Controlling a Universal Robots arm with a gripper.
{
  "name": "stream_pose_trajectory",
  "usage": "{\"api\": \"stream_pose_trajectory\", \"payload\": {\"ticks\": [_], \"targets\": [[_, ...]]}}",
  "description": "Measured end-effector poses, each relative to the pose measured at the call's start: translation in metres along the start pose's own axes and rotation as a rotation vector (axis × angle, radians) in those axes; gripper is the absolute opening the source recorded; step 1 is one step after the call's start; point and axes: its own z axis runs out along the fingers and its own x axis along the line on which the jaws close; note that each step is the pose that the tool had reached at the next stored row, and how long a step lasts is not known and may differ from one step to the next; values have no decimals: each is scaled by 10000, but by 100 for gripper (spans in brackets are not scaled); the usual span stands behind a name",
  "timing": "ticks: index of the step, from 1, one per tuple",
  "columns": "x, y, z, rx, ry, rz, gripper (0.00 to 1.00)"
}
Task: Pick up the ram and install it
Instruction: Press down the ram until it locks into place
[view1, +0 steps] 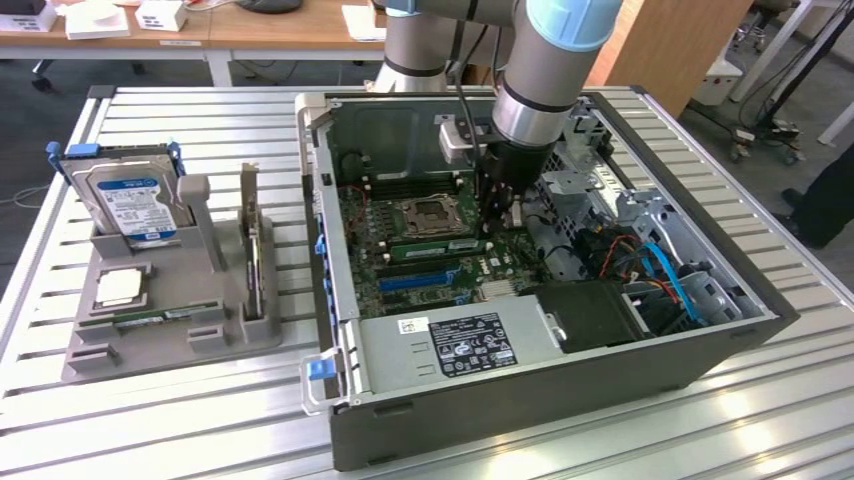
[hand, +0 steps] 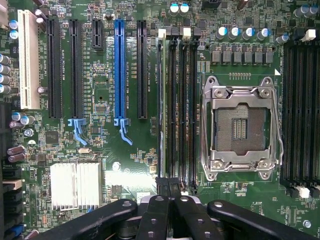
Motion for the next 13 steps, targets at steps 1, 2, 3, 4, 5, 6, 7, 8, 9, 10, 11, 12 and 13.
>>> {"api": "stream_pose_trajectory", "payload": {"ticks": [1, 2, 3, 4, 5, 6, 7, 8, 9, 10, 11, 12, 13], "targets": [[0, 0, 2, 0, 0, 0, 10], [0, 0, 5, 1, -2, -1, 10], [0, 0, 7, 0, 1, 0, 10], [0, 0, 7, 0, 2, 0, 10], [0, 0, 7, 0, 1, 0, 10], [0, 0, 7, 0, 1, 0, 10], [0, 0, 7, 0, 0, 0, 10], [0, 0, 7, 0, 0, 0, 10], [0, 0, 11, 1, -2, -1, 10], [0, -1, 14, 1, -1, -1, 10], [1, 0, 15, -1, 1, -1, 10], [1, 0, 15, -1, 1, 0, 10], [1, 0, 15, -1, 2, 0, 10]]}}
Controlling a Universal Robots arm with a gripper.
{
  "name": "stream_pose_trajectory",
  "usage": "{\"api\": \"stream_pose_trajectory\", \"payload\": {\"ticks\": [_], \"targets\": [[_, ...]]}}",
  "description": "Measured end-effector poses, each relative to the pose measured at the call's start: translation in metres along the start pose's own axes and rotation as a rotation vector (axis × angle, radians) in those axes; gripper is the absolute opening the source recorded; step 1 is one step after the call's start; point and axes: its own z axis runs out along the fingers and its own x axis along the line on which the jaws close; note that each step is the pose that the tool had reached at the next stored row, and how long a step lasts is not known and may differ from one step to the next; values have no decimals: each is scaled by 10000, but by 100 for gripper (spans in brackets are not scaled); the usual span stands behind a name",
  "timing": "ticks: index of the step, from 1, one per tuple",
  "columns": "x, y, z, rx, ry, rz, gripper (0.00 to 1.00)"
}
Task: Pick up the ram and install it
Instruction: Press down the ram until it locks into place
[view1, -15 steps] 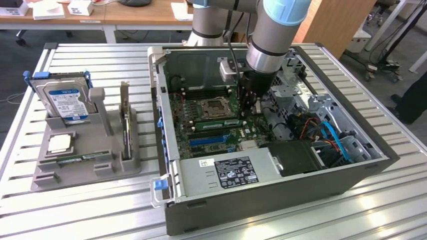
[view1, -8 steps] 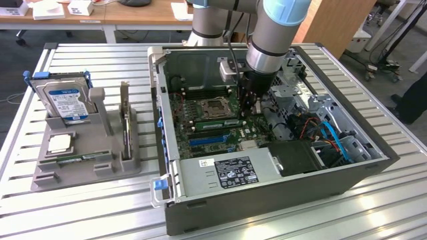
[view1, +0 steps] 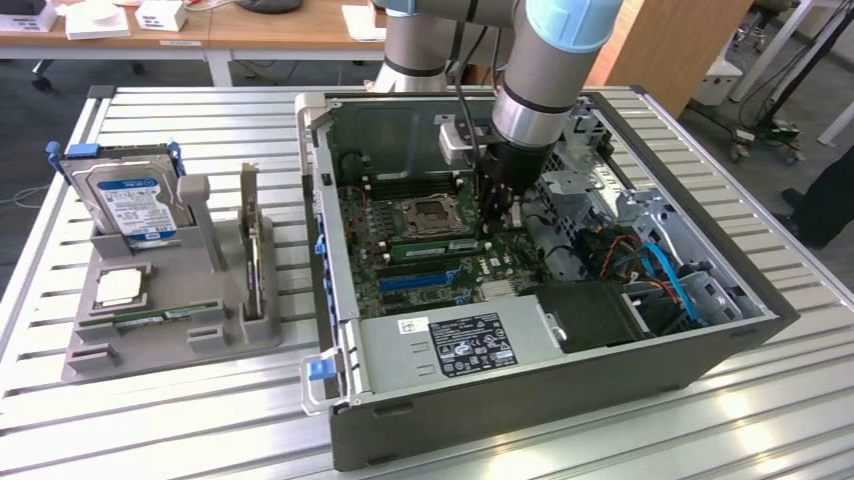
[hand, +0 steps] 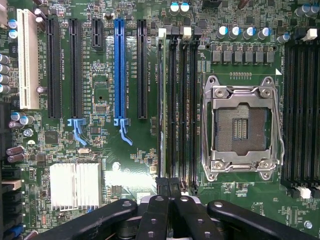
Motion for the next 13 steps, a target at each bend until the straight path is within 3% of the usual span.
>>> {"api": "stream_pose_trajectory", "payload": {"ticks": [13], "targets": [[0, 0, 4, 1, -1, 0, 10]]}}
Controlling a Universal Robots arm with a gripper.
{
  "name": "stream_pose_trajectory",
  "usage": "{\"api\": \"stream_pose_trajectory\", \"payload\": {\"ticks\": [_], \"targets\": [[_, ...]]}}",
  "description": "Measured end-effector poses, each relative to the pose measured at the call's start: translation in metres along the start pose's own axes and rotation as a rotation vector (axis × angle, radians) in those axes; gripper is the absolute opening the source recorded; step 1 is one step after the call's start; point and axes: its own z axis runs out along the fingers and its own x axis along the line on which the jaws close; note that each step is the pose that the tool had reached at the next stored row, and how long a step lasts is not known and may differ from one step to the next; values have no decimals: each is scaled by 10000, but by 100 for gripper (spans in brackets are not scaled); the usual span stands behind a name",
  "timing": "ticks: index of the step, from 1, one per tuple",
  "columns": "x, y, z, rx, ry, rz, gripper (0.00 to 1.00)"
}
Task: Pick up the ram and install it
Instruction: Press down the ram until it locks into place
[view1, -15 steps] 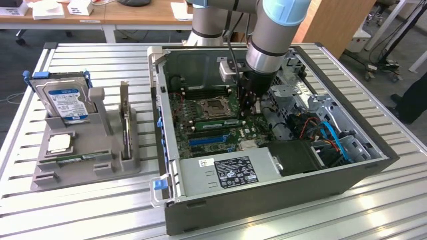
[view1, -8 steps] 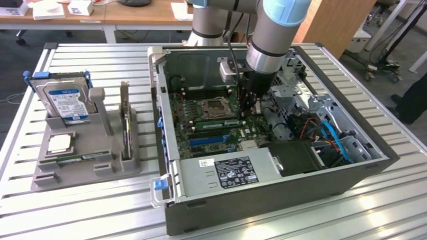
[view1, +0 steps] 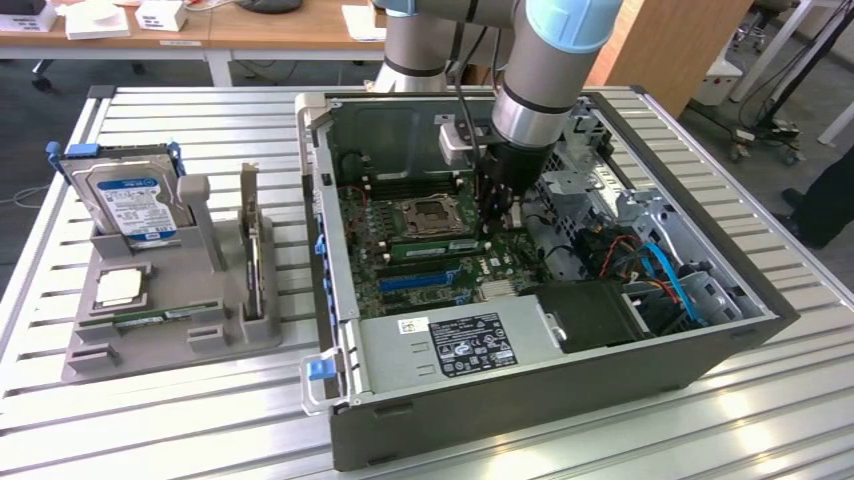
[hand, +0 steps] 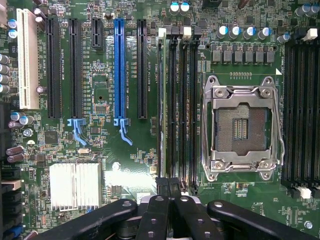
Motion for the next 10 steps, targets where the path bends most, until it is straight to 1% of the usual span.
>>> {"api": "stream_pose_trajectory", "payload": {"ticks": [10], "targets": [[0, 0, 8, 1, -3, 0, 10]]}}
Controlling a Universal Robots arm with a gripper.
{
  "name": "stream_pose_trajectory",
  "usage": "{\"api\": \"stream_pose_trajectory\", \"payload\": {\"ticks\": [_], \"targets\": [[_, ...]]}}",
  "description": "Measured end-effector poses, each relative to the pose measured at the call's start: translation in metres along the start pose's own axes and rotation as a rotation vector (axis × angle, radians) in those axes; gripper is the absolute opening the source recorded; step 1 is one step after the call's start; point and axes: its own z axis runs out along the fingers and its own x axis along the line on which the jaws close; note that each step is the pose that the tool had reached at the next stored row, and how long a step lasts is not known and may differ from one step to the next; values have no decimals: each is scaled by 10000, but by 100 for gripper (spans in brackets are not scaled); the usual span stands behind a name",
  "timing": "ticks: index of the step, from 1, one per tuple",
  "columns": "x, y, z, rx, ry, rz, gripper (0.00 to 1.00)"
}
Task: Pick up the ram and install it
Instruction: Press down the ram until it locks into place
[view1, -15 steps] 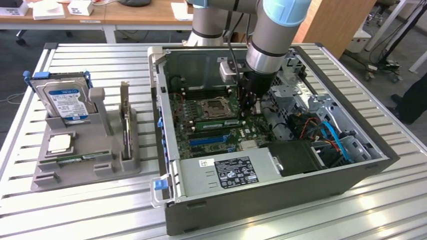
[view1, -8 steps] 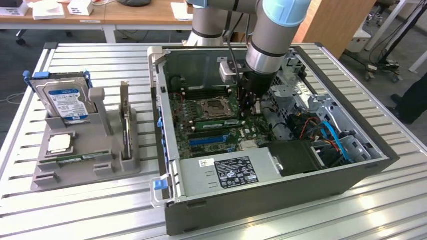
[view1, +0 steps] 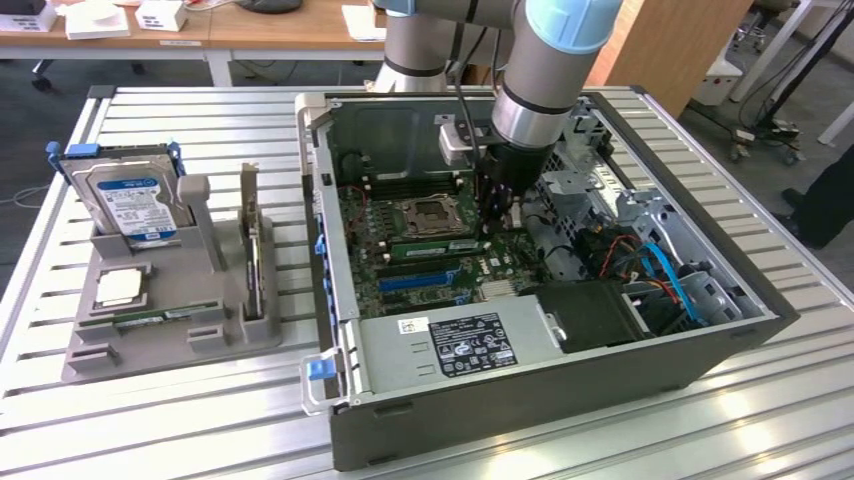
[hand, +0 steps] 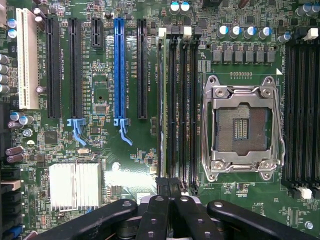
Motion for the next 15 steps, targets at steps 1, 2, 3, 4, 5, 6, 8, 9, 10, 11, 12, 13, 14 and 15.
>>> {"api": "stream_pose_trajectory", "payload": {"ticks": [1, 2, 3, 4, 5, 6, 8, 9, 10, 11, 12, 13, 14, 15], "targets": [[0, 0, -2, -1, -1, 0, 10], [-1, 0, -6, -1, -4, 1, 10], [-1, 0, -12, -2, -7, 1, 10], [-1, 1, -25, -3, -1, 1, 10], [-1, 1, -37, -3, 0, 1, 10], [-1, 1, -49, -2, 0, 1, 10], [-2, 1, -76, -3, 1, 0, 10], [-2, 2, -90, -3, 2, 0, 10], [-3, 2, -105, -3, 2, 0, 10], [-3, 2, -119, -3, 2, 0, 10], [-4, 3, -132, -4, 2, 1, 10], [-4, 3, -145, -4, 2, 0, 10], [-4, 3, -157, -4, 1, 0, 10], [-5, 3, -168, -4, 1, 1, 10]]}}
